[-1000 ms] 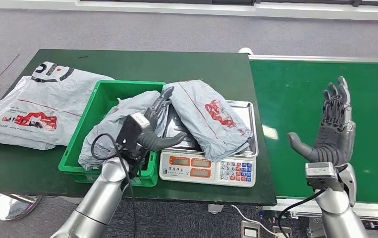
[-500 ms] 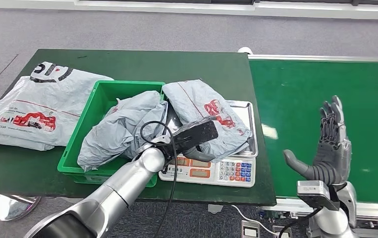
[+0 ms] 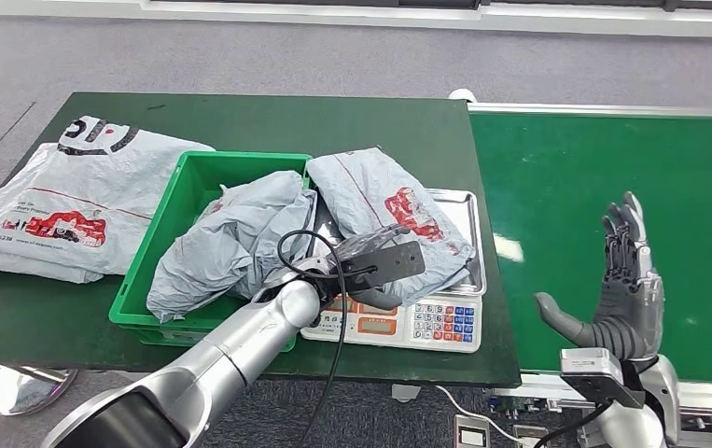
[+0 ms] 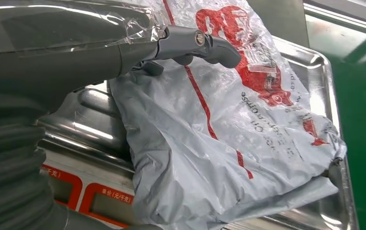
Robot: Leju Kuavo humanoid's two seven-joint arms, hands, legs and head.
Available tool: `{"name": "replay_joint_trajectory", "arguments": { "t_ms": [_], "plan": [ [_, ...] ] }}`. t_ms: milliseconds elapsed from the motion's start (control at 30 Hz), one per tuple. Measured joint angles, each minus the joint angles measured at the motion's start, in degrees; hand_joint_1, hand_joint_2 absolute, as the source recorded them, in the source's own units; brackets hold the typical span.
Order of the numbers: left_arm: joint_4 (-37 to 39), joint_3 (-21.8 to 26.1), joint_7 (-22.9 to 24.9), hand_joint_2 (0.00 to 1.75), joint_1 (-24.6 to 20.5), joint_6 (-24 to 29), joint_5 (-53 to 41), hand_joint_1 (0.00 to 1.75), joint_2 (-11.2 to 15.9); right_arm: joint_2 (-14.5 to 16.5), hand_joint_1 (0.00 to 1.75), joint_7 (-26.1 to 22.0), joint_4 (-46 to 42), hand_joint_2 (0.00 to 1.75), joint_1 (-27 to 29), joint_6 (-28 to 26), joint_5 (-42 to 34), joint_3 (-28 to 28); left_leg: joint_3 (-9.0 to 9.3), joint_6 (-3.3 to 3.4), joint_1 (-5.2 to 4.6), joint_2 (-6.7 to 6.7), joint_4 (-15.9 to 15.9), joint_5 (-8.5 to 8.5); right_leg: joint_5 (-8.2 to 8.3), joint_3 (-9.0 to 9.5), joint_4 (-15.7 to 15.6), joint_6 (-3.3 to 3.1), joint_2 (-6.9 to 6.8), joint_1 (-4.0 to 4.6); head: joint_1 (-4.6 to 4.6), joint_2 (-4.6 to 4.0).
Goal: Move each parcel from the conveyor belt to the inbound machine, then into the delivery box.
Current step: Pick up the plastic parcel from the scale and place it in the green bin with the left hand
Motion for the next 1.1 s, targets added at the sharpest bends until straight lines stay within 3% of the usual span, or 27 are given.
{"name": "replay_joint_trajectory", "arguments": {
  "t_ms": [133, 167, 467, 700, 900, 1100],
  "plan": [
    [0.79, -1.08, 2.62, 1.75, -0.12, 2.91, -3.39, 1.68, -0.04, 0.75, 0.00, 0.29, -0.39, 1.75, 0.61, 0.45, 1.58, -0.58, 0.00, 0.00, 0.00, 0.00, 0.00, 0.00, 0.00, 0.00, 0.00, 0.00, 0.00, 0.00, 0.00, 0.00],
    [1.06, -1.22, 3.22, 1.75, -0.13, 3.34, -4.14, 1.75, -0.05, 0.96, 0.00, 0.33, -0.45, 1.75, 0.70, 0.53, 1.88, -0.72, 0.00, 0.00, 0.00, 0.01, -0.01, -0.01, -0.01, 0.00, 0.00, -0.01, 0.01, 0.00, 0.00, 0.00],
    [3.32, -2.63, 5.46, 1.75, -1.04, 3.30, -7.60, 1.75, -0.04, 1.88, 0.00, 0.56, -0.48, 1.75, 0.52, 0.85, 2.70, -1.34, 0.01, 0.00, 0.00, 0.00, -0.01, 0.00, -0.01, 0.03, 0.00, 0.00, 0.00, 0.00, 0.00, 0.00],
    [4.33, -3.57, 5.50, 1.75, -1.85, 0.18, -9.65, 1.75, -0.04, 2.61, 0.00, 0.39, -0.47, 1.75, 0.20, 1.50, 3.23, -1.55, 0.01, 0.00, 0.00, 0.00, -0.01, 0.00, -0.01, 0.04, 0.00, 0.00, 0.00, 0.01, -0.01, 0.00],
    [4.72, -3.88, 2.82, 1.75, -2.32, -0.93, -10.41, 1.75, -0.05, 3.40, 0.00, -0.50, -0.46, 1.75, 0.15, 1.06, 3.36, -2.95, 0.01, 0.00, 0.01, 0.00, -0.01, -0.01, -0.02, 0.03, 0.01, -0.02, 0.00, 0.01, 0.00, 0.00],
    [3.68, -3.75, -3.36, 1.75, -1.90, 0.29, -7.56, 1.75, -0.04, 4.26, 0.00, -0.97, -0.47, 1.75, 0.35, 1.47, 3.41, -4.42, 0.00, 0.00, 0.01, -0.02, -0.01, -0.01, -0.03, 0.03, 0.00, -0.01, -0.02, 0.01, 0.00, 0.00]
  ]
}}
